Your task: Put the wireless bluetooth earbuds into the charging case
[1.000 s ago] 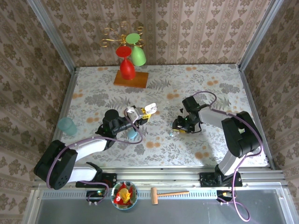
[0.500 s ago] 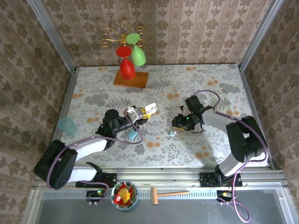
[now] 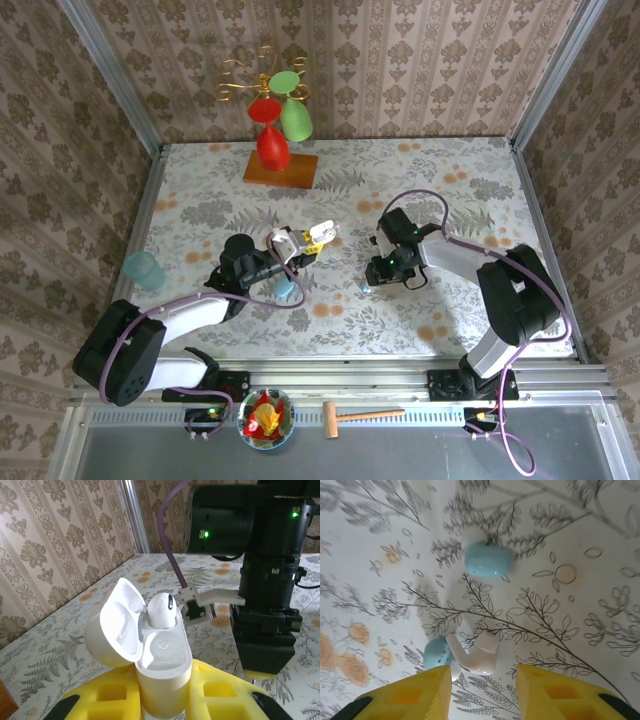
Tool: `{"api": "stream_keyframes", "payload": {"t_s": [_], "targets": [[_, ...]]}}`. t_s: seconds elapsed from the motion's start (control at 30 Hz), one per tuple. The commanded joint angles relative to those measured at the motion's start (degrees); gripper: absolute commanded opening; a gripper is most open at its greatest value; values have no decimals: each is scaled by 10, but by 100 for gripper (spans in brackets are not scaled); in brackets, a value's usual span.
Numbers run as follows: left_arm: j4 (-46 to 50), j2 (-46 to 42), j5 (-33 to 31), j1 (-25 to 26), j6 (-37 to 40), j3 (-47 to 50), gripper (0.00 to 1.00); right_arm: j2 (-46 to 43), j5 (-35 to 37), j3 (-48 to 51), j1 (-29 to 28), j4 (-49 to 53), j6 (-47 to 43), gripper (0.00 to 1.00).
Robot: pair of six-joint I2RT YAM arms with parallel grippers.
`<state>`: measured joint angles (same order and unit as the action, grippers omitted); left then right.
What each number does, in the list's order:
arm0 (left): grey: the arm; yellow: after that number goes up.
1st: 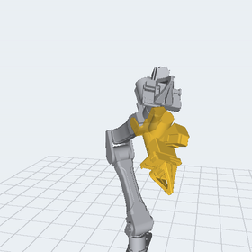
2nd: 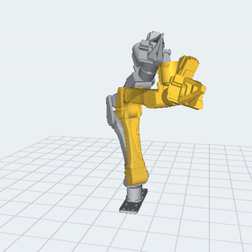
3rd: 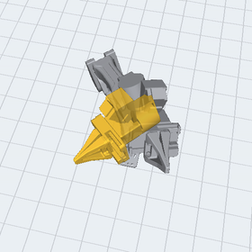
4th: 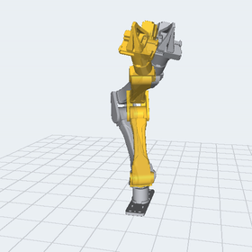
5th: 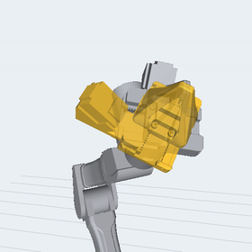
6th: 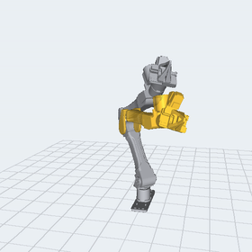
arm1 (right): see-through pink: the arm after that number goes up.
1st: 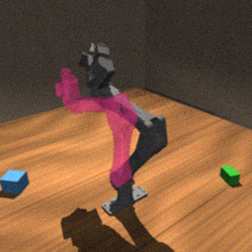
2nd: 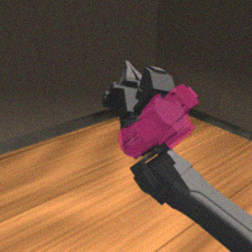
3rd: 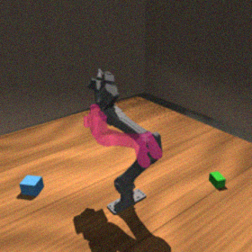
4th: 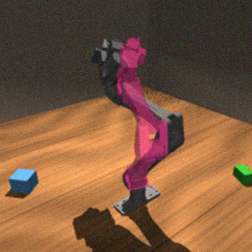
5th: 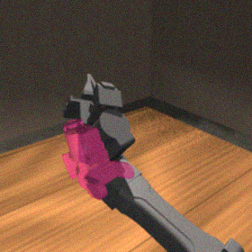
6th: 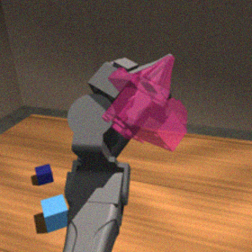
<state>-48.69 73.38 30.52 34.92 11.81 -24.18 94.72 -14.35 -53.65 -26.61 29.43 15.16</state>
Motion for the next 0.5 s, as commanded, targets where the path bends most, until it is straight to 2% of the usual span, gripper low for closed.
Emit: {"api": "stream_keyframes", "payload": {"t_s": [0.0, 0.1, 0.3, 0.47], "targets": [[6, -14, -2, 3, 16, -11, 4, 24, 16, -20, -7, 21, 25, 37], [4, -12, -1, 3, 15, -13, 4, 45, 5, -31, -11, 17, 52, 35], [6, -16, -2, 6, 15, -12, 4, 62, 51, -42, -13, 17, 90, 23], [7, -16, -3, 6, 15, -11, 4, 63, 50, -52, -9, 21, 108, 19]]}}
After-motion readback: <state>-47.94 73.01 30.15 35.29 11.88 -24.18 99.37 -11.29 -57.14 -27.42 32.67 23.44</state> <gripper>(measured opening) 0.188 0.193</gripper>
